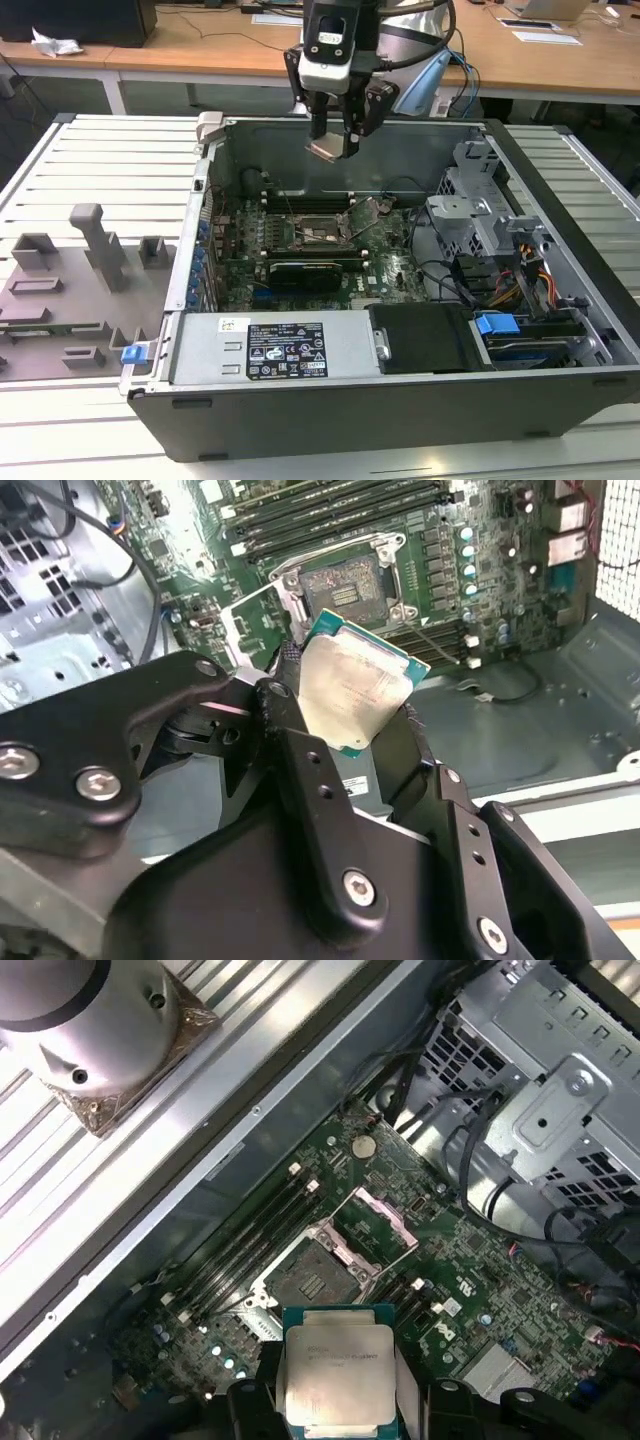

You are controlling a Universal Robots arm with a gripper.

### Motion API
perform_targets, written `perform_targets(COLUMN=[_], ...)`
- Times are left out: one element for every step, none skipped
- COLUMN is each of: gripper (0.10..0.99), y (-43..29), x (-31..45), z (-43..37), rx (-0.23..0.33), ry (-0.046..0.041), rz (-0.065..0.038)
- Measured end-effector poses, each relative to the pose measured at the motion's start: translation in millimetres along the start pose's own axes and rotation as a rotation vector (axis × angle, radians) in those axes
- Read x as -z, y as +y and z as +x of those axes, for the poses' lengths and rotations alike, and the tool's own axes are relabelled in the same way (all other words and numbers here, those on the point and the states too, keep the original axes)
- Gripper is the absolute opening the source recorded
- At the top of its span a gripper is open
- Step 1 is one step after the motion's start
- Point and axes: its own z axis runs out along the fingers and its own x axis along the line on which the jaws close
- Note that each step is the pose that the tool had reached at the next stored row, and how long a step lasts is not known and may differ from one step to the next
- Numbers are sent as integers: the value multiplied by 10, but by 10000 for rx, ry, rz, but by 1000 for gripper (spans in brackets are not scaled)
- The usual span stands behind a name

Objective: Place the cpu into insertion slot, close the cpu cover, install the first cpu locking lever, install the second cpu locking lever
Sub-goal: 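Place the cpu into insertion slot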

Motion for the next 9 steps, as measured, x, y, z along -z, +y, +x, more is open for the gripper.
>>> perform_targets(gripper=[529, 529, 529, 529, 529, 529, 529, 529, 529], y=[0, 0, -1, -1, -2, -2, -2, -3, -3], x=[-2, -10, -13, -17, -22, -27, -30, -35, -39], z=[0, 0, 0, 0, 0, 0, -1, -1, -1], rx=[-285, -503, -529, -540, -547, -554, -557, -561, -565], ry=[-26, -43, -46, -48, -48, -48, -49, -49, -50], rz=[-3, -6, -6, -6, -7, -7, -7, -7, -7])
